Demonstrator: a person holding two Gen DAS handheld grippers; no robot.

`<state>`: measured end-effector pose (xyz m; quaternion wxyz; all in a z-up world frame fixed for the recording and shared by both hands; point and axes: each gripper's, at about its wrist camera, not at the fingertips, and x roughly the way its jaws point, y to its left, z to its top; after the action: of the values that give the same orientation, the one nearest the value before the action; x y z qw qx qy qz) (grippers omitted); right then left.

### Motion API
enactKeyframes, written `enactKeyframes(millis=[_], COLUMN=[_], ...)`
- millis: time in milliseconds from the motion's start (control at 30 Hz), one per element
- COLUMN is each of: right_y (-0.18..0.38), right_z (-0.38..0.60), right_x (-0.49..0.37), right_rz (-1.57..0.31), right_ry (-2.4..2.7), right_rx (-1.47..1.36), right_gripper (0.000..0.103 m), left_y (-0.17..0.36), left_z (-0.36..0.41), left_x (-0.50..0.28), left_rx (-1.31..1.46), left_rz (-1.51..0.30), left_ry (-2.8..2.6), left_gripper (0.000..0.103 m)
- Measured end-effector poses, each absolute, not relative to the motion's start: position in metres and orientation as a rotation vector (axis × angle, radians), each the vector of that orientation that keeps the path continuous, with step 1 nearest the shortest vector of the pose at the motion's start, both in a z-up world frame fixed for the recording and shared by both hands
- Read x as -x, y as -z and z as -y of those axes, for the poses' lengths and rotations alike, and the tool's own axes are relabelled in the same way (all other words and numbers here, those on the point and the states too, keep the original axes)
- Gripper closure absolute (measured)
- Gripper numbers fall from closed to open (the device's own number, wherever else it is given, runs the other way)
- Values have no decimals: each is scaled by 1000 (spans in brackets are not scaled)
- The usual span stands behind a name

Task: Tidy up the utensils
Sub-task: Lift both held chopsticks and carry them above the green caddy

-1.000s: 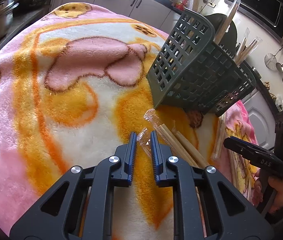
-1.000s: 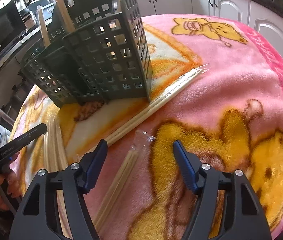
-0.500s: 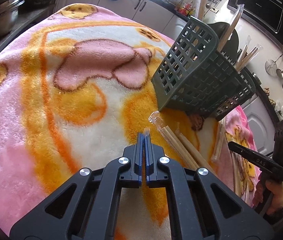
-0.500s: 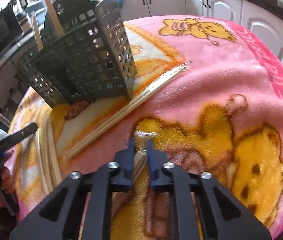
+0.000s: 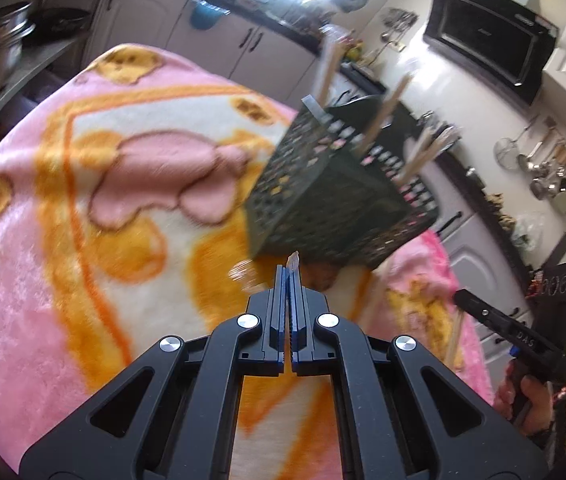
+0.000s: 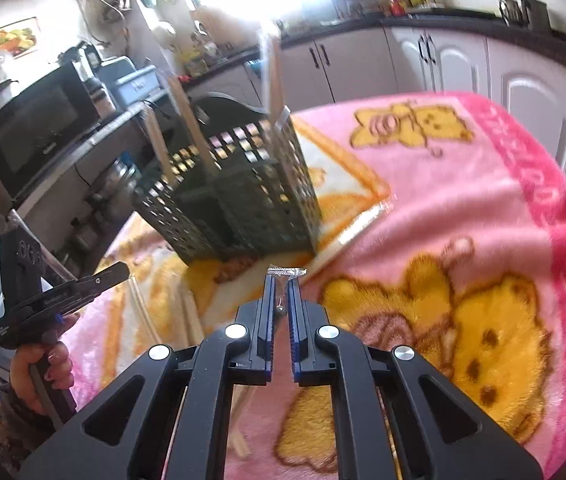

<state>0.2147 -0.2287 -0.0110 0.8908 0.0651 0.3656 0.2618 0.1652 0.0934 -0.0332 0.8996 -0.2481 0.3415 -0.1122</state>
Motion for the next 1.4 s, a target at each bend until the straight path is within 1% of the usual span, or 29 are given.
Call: enactKeyframes(millis=[267,767,1400], right_y=[-24,-71,-134], right_z=[223,215,206], right_x=[-197,-183,-187], right_rz=[-657,-527,-356], right_ry=[-561,-591,-632], right_rx=[-113,-82,-55], right_gripper=[97,97,98], left_y=[-12,-70,-144], left_z=[-74,-45,-41], left_x=[-166,-175,-186], left_rx=[495,428,386], left_rz=[-627,-523,-369], left_ry=[341,469,503], left_gripper=[103,103,103])
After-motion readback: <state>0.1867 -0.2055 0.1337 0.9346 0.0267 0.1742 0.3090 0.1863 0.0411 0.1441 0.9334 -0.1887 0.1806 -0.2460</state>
